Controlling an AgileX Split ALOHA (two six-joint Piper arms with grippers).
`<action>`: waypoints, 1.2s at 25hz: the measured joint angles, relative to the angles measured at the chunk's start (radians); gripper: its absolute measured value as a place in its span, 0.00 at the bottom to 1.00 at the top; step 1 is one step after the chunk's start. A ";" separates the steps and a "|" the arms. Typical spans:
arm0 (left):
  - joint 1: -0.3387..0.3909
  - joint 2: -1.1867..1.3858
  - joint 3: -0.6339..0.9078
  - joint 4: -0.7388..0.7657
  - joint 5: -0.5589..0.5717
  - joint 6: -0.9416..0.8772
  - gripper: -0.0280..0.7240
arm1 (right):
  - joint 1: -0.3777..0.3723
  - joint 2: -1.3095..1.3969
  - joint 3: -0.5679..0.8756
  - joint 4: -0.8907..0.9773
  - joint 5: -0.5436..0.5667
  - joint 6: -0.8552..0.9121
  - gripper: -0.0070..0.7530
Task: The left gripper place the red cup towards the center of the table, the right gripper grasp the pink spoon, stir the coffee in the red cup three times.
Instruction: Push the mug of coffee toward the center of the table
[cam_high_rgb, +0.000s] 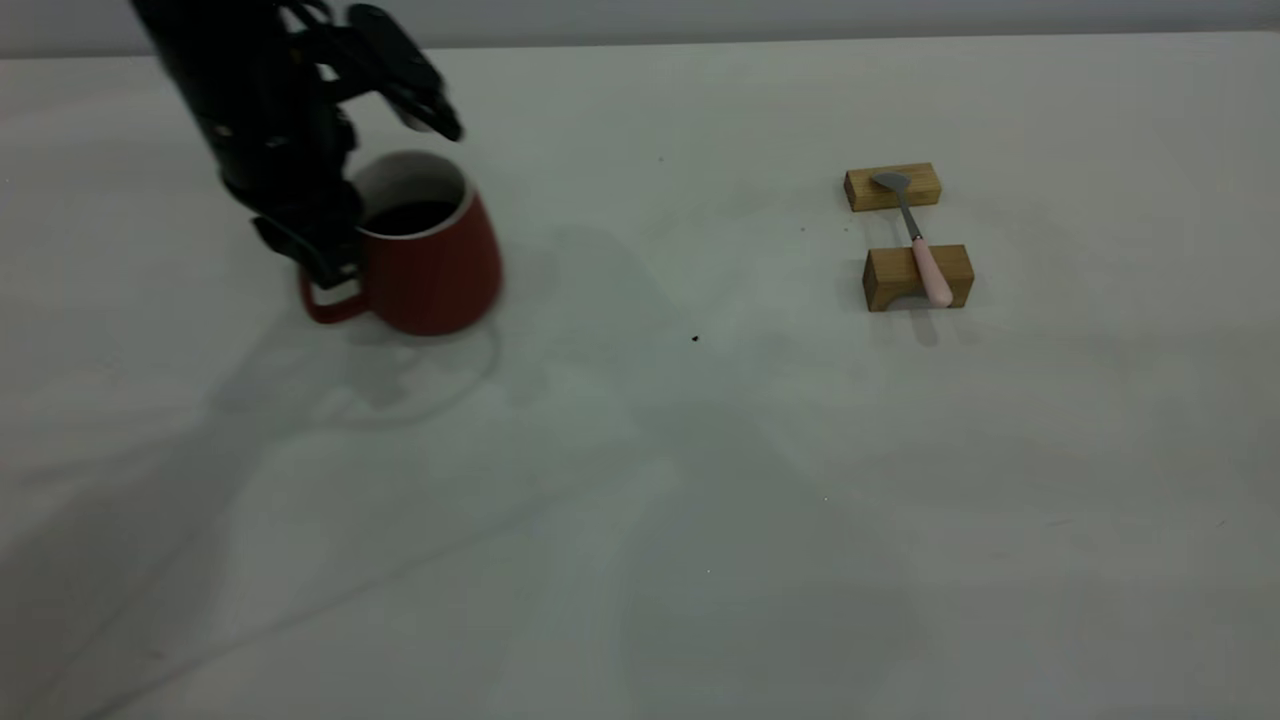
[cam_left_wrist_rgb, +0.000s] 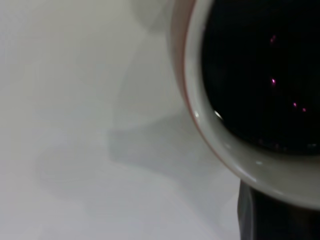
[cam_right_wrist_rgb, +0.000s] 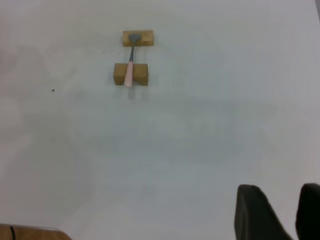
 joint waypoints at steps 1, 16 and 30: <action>-0.019 0.000 0.000 0.000 -0.001 0.000 0.31 | 0.000 0.000 0.000 0.000 0.000 0.000 0.33; -0.162 0.043 -0.068 -0.001 -0.018 -0.023 0.31 | 0.000 0.000 0.000 0.000 0.000 0.000 0.33; -0.185 0.056 -0.090 -0.024 -0.025 -0.041 0.78 | 0.000 0.000 0.000 0.000 0.000 0.000 0.33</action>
